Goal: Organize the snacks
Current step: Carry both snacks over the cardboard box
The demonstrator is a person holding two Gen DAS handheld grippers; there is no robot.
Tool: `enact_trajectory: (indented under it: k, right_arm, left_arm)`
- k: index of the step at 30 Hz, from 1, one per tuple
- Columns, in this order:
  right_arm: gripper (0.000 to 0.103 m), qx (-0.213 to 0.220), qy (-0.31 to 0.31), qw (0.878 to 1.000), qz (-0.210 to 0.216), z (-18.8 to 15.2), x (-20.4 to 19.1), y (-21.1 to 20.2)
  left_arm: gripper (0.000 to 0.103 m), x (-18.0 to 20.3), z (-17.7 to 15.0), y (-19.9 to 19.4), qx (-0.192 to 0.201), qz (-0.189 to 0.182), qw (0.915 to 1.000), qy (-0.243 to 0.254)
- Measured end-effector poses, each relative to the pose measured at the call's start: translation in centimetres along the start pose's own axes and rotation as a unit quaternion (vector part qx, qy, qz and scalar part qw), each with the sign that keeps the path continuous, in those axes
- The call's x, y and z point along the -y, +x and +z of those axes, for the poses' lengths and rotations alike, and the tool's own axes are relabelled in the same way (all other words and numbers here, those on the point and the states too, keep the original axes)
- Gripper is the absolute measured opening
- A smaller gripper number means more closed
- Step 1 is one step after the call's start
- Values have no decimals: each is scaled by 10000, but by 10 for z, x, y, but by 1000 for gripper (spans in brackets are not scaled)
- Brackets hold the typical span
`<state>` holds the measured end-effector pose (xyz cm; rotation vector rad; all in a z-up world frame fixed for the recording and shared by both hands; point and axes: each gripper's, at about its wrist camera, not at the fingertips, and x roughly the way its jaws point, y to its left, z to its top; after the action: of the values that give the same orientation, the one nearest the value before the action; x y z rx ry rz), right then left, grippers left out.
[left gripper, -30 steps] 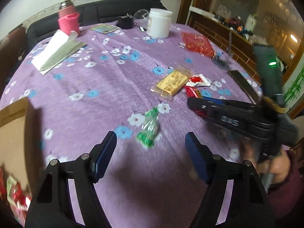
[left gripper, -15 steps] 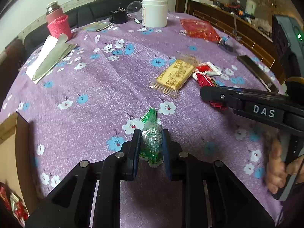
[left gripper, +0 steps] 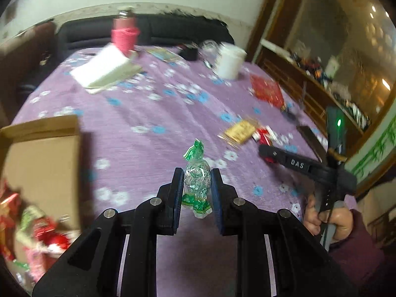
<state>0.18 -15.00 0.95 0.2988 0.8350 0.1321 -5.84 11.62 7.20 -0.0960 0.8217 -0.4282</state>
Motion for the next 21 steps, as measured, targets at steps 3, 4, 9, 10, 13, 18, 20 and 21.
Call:
enact_trajectory:
  k: [3,4,9,10,13,18,20,21]
  right_arm:
    - [22,52,-77,9999,-68,0,-10,-10]
    - [22,45,-109,9999,-13,-1,-17,-14]
    - [22,-34,-614,9974,376,-5,-77,-28]
    - [22,-72,-736,9961,491,-5,-93,-29]
    - [22,-240,-979,9918,786,-7,-135,-25]
    - [22,-607,-1329,9819,1206,-17,-204,-8]
    - [22,-698,-1494,9781,1274,-23,-228,0]
    - [22,-734,-1574,9763,1288,-27,-239,4]
  left_arm:
    - [21,-30,1,-26,151,179,9995,-216]
    - [21,-44,1,-35,208,293,9989,-306]
    - [21,-104,1,-54,256,519,9948,-841]
    - [21,-115,1,-56,260,562,9936,-945]
    - [21,-143,-1,-58,234,629,9902,-1227]
    - [21,-180,-8,-54,123,606,9836,-1694]
    - [21,-189,-11,-51,100,582,9818,-1807]
    - [21,-192,-12,-50,94,578,9812,-1837]
